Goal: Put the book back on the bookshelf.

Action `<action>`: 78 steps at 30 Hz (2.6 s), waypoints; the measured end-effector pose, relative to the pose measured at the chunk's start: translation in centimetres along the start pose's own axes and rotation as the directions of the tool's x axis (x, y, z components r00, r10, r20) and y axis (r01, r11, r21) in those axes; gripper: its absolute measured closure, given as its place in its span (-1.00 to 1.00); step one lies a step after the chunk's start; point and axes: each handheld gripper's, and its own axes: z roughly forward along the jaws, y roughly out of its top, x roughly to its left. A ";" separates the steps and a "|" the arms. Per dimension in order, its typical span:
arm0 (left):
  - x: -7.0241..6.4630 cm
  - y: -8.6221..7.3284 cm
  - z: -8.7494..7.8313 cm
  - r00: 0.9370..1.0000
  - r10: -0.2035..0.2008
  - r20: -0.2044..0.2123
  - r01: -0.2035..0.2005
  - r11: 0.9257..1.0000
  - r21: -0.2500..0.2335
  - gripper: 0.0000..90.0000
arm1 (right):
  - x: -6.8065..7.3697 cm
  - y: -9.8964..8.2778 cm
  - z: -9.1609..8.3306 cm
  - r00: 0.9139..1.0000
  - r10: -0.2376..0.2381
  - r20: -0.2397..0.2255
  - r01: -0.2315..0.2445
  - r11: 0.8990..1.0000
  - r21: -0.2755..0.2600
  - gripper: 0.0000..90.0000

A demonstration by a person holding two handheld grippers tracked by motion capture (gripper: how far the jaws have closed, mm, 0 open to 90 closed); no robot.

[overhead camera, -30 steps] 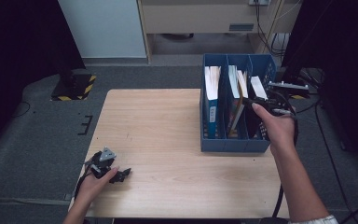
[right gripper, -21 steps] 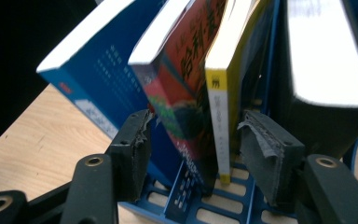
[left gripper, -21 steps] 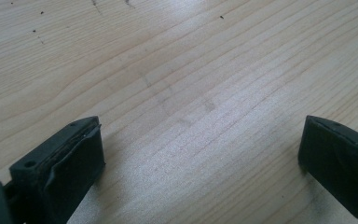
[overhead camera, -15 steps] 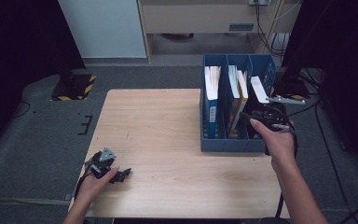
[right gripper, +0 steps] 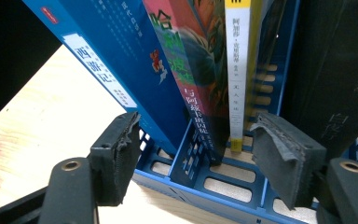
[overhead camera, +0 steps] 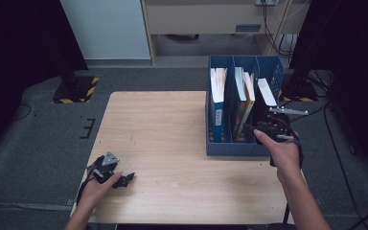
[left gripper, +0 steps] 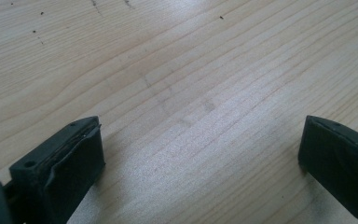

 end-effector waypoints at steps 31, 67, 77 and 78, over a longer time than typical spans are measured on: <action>0.0 0.0 0.0 1.000 0.002 0.002 -0.002 1.000 -0.001 -1.00 | 1.1 -4.1 1.0 0.998 -0.059 -0.015 0.060 0.998 0.015 -0.80; 0.0 0.0 0.0 1.000 0.003 0.003 -0.003 1.000 0.001 -1.00 | 6.2 -11.2 5.4 0.968 -0.236 -0.091 0.248 0.956 0.160 -0.79; 0.0 0.0 0.0 1.000 0.004 0.004 -0.004 1.000 0.001 -1.00 | 8.2 -11.9 6.9 0.955 -0.267 -0.128 0.287 0.942 0.177 -0.80; 0.0 0.0 0.0 1.000 0.004 0.004 -0.004 1.000 0.002 -1.00 | 8.4 -11.9 7.0 0.955 -0.265 -0.131 0.286 0.942 0.178 -0.80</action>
